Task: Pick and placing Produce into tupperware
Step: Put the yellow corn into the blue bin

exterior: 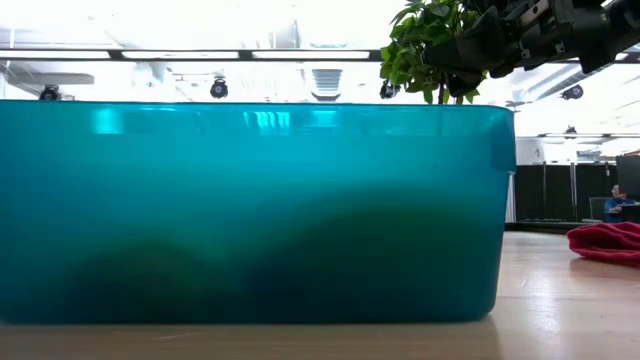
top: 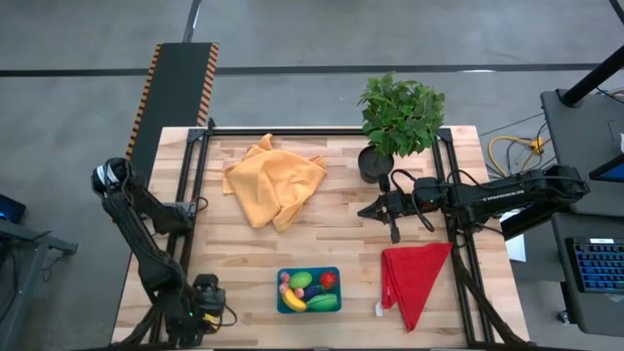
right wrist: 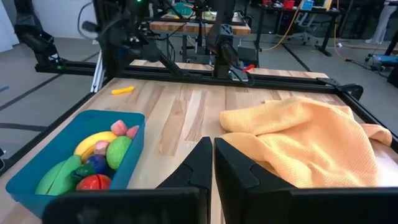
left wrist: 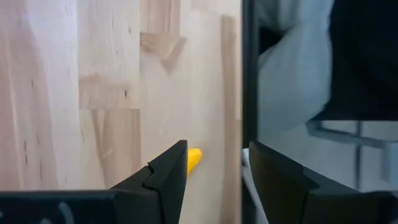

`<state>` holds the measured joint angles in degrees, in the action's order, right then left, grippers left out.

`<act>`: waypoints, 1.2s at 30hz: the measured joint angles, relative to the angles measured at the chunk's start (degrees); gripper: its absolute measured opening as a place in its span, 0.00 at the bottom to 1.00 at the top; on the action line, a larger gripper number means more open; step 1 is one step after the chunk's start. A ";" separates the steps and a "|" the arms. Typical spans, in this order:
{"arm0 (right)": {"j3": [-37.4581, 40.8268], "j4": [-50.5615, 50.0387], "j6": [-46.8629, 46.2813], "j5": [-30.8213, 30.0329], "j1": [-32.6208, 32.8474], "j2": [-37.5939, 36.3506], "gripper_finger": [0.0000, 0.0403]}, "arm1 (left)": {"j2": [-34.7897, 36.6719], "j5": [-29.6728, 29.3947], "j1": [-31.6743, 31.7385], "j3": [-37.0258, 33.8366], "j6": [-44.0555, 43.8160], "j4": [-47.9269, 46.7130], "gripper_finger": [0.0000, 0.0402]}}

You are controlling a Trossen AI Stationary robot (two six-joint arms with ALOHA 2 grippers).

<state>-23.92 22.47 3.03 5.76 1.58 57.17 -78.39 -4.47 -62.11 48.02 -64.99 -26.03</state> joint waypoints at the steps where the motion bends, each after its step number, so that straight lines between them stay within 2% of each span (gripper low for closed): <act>1: 0.00 -0.01 0.00 -0.02 0.00 0.00 0.02 | -1.32 0.02 -0.16 0.25 0.51 -0.04 0.39; 6: 0.04 -0.01 0.00 -1.12 0.01 -0.01 0.02 | -8.67 2.96 -0.15 3.98 1.91 -2.43 0.39; 13: 0.07 -0.01 0.00 -2.53 -0.01 0.00 0.02 | -16.73 3.83 -1.33 14.85 6.79 -19.96 0.39; 15: 0.07 -0.01 0.00 -2.84 0.00 -0.01 0.02 | -18.24 1.46 -2.19 16.76 8.24 -22.17 0.39; 26: 0.11 0.01 -0.77 -2.86 0.00 0.00 0.02 | -24.09 0.63 -3.69 17.33 8.40 -21.33 0.39; 29: 0.15 -0.01 -1.03 -2.86 0.00 0.00 0.02 | -24.96 2.46 -3.69 17.40 8.39 -21.25 0.39; 36: 0.15 0.01 -1.03 -2.89 0.00 -0.01 0.02 | -24.97 2.20 -3.69 17.30 7.27 -21.14 0.39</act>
<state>-23.77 22.48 2.00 2.87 1.58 57.16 -103.36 -2.27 -65.80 65.32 -57.72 -47.17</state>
